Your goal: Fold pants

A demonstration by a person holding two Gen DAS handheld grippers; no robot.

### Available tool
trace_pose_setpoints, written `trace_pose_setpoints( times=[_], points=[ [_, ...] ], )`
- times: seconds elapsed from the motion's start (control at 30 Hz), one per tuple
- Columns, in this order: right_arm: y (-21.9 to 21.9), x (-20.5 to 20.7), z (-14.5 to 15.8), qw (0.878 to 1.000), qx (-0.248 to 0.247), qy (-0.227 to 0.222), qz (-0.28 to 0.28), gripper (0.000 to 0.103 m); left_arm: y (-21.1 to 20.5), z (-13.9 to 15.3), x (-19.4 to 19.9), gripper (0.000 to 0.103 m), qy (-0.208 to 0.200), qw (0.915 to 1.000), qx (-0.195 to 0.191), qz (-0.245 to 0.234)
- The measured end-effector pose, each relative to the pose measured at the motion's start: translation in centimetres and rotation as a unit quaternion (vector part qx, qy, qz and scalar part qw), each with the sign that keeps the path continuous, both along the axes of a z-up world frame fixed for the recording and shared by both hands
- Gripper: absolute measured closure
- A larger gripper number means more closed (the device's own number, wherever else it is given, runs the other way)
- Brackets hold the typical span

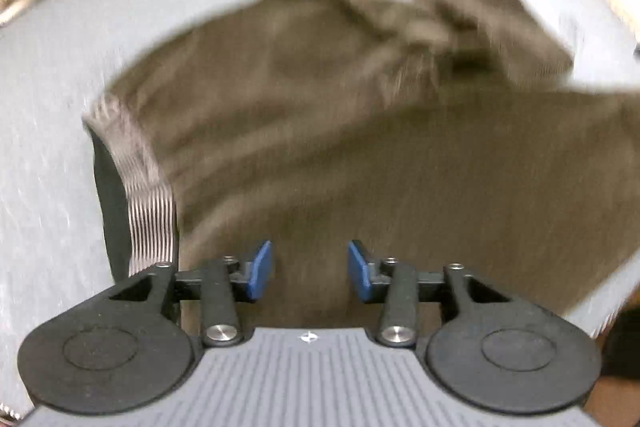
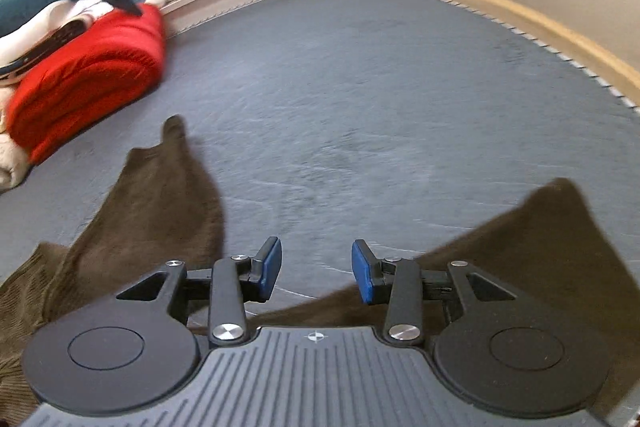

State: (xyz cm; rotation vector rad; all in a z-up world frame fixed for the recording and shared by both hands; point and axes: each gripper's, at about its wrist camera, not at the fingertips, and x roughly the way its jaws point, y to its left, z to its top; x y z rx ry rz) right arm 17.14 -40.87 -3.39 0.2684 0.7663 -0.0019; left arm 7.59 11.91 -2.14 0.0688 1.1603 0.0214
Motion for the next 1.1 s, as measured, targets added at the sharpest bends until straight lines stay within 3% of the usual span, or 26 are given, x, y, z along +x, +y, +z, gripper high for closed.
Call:
trace_pose_setpoints(
  times=[0.13,0.4,0.67,0.7,0.73,0.77,0.83,0.9,0.97,1.0,1.07,1.1],
  points=[
    [1.8,2.5,-0.6,0.999,0.032,0.009,0.005,0.062,-2.0,1.6,2.1,0.051,-0.033,0.9991,-0.009,0.025],
    [5.8,8.6,-3.6,0.994,0.095,0.045,-0.009,0.062,-7.7,1.9,5.3,0.045,-0.056,0.9983,-0.016,-0.008],
    [8.3,12.9,-8.1,0.991,0.086,0.101,-0.01,0.061,-6.7,0.8,7.0,0.042,-0.049,0.9987,-0.014,-0.002],
    [8.6,13.2,-8.1,0.991,0.09,0.099,-0.001,0.067,-6.3,0.7,7.2,0.042,-0.047,0.9988,-0.012,-0.001],
    [8.8,13.5,-8.0,0.989,0.101,0.104,0.017,0.096,-6.0,0.7,7.3,0.042,-0.046,0.9989,-0.01,-0.002],
    [9.3,13.8,-7.8,0.987,0.113,0.108,0.041,0.096,-5.5,0.7,7.4,0.042,-0.047,0.9989,-0.007,-0.006],
    [10.7,13.4,-5.6,0.991,0.076,0.08,0.07,0.096,-4.6,0.7,7.4,0.042,-0.052,0.9985,0.011,-0.013],
    [11.8,12.1,-2.5,0.99,0.073,0.051,0.108,0.096,-3.2,0.6,7.4,0.042,-0.05,0.9984,0.029,0.0],
    [13.2,10.1,0.7,0.982,0.066,0.015,0.174,0.097,-1.5,0.9,7.5,0.042,-0.048,0.9983,0.018,0.028],
    [14.1,8.5,2.5,0.971,0.069,-0.004,0.229,0.097,-0.7,1.2,7.4,0.042,-0.051,0.9977,0.007,0.043],
    [15.7,5.2,4.3,0.94,0.083,-0.021,0.331,0.097,0.1,2.0,6.9,0.042,-0.062,0.9962,-0.003,0.061],
    [16.8,2.8,4.7,0.918,0.074,-0.022,0.389,0.096,0.1,2.4,6.4,0.042,-0.069,0.9958,-0.004,0.061]
  ],
)
